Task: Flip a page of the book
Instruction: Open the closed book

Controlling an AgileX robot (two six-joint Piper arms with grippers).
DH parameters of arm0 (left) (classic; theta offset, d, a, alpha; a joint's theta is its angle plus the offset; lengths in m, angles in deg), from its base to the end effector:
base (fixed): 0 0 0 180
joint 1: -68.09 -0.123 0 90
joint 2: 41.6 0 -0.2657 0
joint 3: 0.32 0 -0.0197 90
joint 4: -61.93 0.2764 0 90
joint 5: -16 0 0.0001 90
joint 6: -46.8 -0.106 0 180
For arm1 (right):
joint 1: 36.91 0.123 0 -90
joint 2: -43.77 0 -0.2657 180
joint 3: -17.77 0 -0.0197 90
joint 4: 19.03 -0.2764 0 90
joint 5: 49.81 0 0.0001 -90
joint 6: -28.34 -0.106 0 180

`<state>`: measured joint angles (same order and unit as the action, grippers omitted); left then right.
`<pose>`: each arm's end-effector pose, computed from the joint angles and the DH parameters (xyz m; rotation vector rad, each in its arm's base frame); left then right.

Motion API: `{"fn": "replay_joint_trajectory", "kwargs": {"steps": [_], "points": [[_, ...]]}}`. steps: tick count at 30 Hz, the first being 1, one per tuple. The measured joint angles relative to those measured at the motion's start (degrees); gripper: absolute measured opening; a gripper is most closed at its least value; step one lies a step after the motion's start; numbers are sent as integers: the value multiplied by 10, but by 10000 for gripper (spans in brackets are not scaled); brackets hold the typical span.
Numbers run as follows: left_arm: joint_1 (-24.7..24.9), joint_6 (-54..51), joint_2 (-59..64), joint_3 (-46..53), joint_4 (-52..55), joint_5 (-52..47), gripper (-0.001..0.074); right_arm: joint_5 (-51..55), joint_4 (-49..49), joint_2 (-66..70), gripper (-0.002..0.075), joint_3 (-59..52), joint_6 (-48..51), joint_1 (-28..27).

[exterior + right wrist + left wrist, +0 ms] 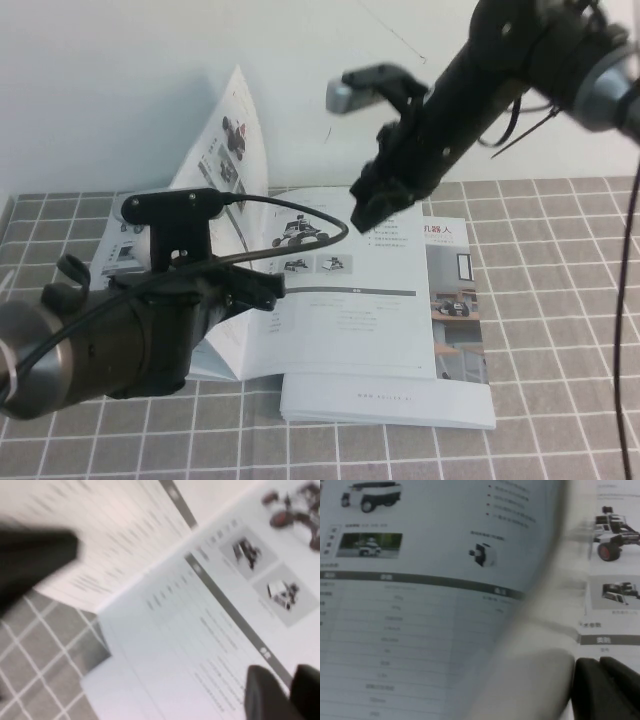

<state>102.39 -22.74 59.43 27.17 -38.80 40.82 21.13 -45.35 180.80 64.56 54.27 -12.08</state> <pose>0.3133 -0.1609 0.1607 -0.1680 2.2444 -0.1247 0.4397 0.2524 0.2327 -1.0771 2.5245 0.6364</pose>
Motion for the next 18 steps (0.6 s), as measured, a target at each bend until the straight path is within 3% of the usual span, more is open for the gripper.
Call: {"fn": "replay_joint_trajectory", "kwargs": {"steps": [2, 5, 12, 18], "points": [[0, -15, 0, 0, 0, 16, -1, -1, 2, 29, 56, 0, -3, 0], [0, -24, 0, 12, 0, 30, -1, -2, 2, 69, 16, 0, -4, 0], [-40, -23, 0, 68, 0, -8, -2, -5, 12, 111, 1, -1, -5, 0], [-99, -13, 0, 83, 0, -131, -1, -15, 41, 111, 1, -49, -5, -5]]}}
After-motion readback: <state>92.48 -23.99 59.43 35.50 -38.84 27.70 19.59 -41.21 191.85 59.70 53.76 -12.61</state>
